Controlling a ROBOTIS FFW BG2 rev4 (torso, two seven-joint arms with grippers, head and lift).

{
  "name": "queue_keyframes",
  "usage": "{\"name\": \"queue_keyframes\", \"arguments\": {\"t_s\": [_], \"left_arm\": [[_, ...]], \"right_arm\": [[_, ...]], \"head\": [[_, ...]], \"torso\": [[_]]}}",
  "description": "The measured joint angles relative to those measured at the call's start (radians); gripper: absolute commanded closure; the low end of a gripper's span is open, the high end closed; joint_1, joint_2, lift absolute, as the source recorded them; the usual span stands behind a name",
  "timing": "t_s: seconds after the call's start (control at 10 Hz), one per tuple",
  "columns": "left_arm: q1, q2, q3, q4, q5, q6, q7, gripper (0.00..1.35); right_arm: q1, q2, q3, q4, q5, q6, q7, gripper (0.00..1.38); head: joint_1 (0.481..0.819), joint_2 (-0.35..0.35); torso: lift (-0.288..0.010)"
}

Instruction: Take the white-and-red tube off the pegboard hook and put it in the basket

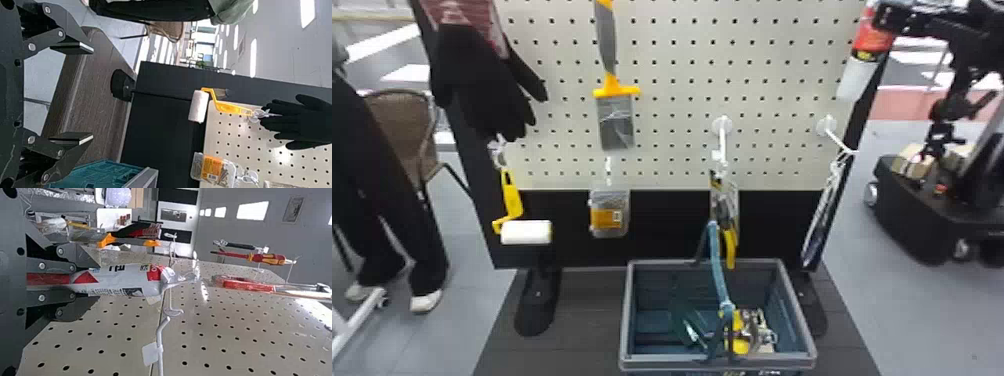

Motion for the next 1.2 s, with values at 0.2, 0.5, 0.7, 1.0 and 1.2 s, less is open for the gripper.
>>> {"name": "queue_keyframes", "arguments": {"t_s": [0.2,0.5,0.7,1.0,1.2], "left_arm": [[-0.001,-0.001,-0.001,0.0,0.001,0.001,0.0,0.49],[-0.001,-0.001,-0.001,0.0,0.004,0.001,0.0,0.49],[0.0,-0.001,0.0,0.0,0.005,-0.002,0.0,0.49],[0.002,0.0,0.001,0.0,0.008,-0.002,0.0,0.49],[0.004,0.005,-0.001,0.0,0.017,-0.003,0.0,0.49]], "right_arm": [[0.018,0.015,0.0,-0.043,-0.017,0.0,-0.031,1.13],[0.087,0.065,-0.009,-0.09,-0.082,-0.023,-0.105,1.13],[0.157,0.12,-0.029,-0.129,-0.115,-0.046,-0.138,1.13],[0.273,0.172,-0.032,-0.193,-0.198,-0.097,-0.245,1.13],[0.395,0.232,-0.062,-0.23,-0.263,-0.126,-0.277,1.13]], "head": [[0.549,0.0],[0.549,0.0],[0.549,0.0],[0.549,0.0],[0.549,0.0]], "torso": [[-0.1],[-0.1],[-0.1],[-0.1],[-0.1]]}}
